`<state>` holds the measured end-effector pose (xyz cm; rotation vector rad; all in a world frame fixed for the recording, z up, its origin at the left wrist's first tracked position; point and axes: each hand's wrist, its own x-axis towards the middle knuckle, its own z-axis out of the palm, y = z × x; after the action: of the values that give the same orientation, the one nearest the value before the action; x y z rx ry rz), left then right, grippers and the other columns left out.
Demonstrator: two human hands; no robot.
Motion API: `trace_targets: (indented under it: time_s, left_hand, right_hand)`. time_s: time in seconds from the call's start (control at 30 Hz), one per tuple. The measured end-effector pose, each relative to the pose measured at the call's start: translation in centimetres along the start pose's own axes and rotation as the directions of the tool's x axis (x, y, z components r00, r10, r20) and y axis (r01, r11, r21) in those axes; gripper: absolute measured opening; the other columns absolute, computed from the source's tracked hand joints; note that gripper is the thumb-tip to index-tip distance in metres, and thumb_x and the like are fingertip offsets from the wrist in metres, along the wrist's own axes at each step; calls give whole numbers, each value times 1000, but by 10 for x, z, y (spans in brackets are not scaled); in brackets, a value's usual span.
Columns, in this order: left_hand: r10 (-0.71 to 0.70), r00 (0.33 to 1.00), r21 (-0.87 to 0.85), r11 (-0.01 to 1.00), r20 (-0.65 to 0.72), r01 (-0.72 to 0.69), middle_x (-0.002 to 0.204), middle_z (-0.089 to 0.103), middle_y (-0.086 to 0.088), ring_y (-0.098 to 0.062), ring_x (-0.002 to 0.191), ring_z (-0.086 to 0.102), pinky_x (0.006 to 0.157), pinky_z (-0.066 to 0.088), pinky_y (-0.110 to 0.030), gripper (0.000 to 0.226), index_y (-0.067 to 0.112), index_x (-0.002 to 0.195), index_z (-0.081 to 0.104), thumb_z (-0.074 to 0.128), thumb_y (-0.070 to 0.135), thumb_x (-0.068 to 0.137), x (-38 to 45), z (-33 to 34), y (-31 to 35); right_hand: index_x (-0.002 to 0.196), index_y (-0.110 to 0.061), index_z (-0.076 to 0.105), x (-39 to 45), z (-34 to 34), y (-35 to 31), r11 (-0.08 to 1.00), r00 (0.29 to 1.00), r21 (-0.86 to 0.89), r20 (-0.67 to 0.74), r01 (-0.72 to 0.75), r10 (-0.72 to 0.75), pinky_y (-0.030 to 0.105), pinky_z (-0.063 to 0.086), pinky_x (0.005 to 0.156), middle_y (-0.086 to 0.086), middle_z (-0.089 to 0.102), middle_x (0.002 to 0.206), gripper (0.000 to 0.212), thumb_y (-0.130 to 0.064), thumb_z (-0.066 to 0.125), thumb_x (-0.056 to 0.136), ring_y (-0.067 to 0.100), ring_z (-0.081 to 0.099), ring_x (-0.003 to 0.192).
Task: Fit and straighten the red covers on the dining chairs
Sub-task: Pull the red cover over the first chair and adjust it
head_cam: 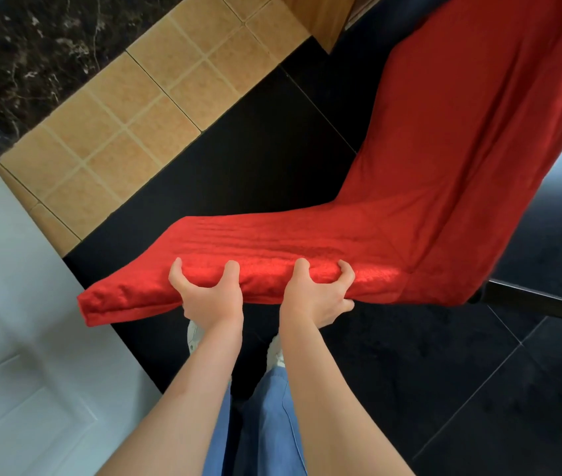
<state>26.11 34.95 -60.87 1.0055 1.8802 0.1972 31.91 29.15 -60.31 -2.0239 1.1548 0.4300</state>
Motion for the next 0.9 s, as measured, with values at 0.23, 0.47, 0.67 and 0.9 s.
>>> trace_targets:
  time_s: [0.23, 0.47, 0.67, 0.9]
  left_hand:
    - [-7, 1000, 33, 999, -1, 7, 104, 44, 10, -1, 74, 49, 76, 39, -33, 80, 45, 137, 32, 75, 34, 70, 7, -30, -14]
    - [38, 999, 50, 998, 11, -38, 108, 45, 6, -19, 94, 53, 83, 45, -32, 80, 38, 139, 33, 76, 29, 73, 13, -53, -23]
    - [58, 998, 100, 993, 23, -60, 106, 45, 4, -22, 98, 53, 84, 45, -33, 80, 39, 139, 34, 75, 31, 72, 24, -61, -13]
    - [38, 999, 155, 987, 30, -42, 105, 45, 0, -25, 102, 54, 77, 38, -33, 79, 42, 138, 33, 75, 34, 71, 27, -62, -9]
  right_hand:
    - [126, -47, 42, -21, -3, 27, 999, 999, -1, 4, -32, 32, 23, 30, 48, 2, 36, 107, 58, -35, 69, 75, 11, 48, 65]
    - [124, -48, 42, -39, -2, 49, 999, 998, 5, -15, -53, 53, 22, 30, 49, 1, 36, 105, 59, -36, 70, 74, 10, 47, 68]
    - [124, -45, 42, -50, 4, 52, 996, 995, -12, -35, -92, 91, 28, 36, 53, 1, 34, 105, 59, -38, 70, 73, 12, 46, 65]
    - [129, -42, 41, -54, 7, 55, 992, 992, -25, -34, -125, 124, 30, 40, 54, 1, 31, 108, 61, -37, 70, 75, 15, 50, 64]
